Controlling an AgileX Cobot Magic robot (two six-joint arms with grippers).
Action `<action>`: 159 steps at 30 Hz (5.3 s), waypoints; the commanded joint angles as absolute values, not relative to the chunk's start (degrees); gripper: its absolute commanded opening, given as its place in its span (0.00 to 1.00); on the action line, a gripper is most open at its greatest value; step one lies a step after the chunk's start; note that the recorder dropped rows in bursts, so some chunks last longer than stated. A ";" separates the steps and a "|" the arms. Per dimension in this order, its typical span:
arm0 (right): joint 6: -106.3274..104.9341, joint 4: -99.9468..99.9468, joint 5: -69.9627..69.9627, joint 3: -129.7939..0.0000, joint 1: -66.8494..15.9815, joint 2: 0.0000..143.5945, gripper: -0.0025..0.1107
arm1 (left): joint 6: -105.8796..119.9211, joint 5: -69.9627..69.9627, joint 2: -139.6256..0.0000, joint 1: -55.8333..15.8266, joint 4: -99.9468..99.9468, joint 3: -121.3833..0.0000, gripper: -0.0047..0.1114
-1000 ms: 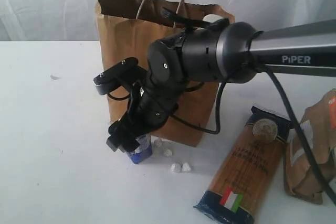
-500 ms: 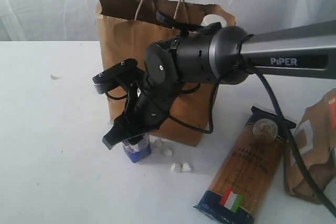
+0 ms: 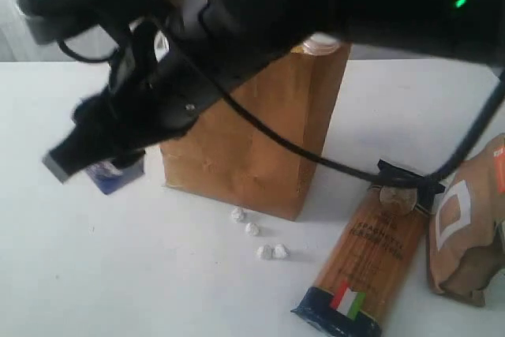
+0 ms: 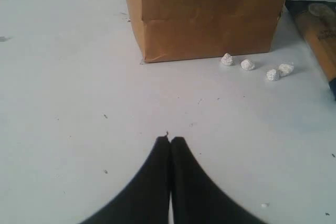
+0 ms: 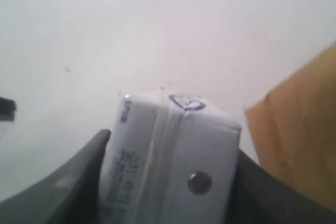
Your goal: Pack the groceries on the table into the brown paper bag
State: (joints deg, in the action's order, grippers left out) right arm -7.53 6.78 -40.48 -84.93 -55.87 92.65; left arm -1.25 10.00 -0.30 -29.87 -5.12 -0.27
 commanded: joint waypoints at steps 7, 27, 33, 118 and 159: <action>0.00 -14.29 -50.96 -109.62 -54.22 95.57 0.02 | -1.24 10.01 0.00 -29.84 -5.44 0.00 0.04; -4.24 -14.06 -55.43 -125.19 -39.38 111.26 0.02 | -1.24 10.01 0.00 -29.84 -5.44 0.00 0.04; -6.14 -10.52 -55.70 -127.92 -39.38 116.56 0.02 | -1.24 10.01 0.00 -29.84 -5.44 0.00 0.04; -1.05 -12.51 -64.41 -131.88 -42.19 116.98 0.58 | -1.24 10.01 0.00 -29.84 -5.44 0.00 0.04; 9.49 -22.71 -69.96 -116.01 -50.40 73.05 0.30 | -1.24 10.01 0.00 -29.84 -5.44 0.00 0.04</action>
State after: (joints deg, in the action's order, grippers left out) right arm 8.49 -21.90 -69.90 -120.27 -50.20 77.82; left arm -1.25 10.09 -0.30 -29.87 -5.12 -0.27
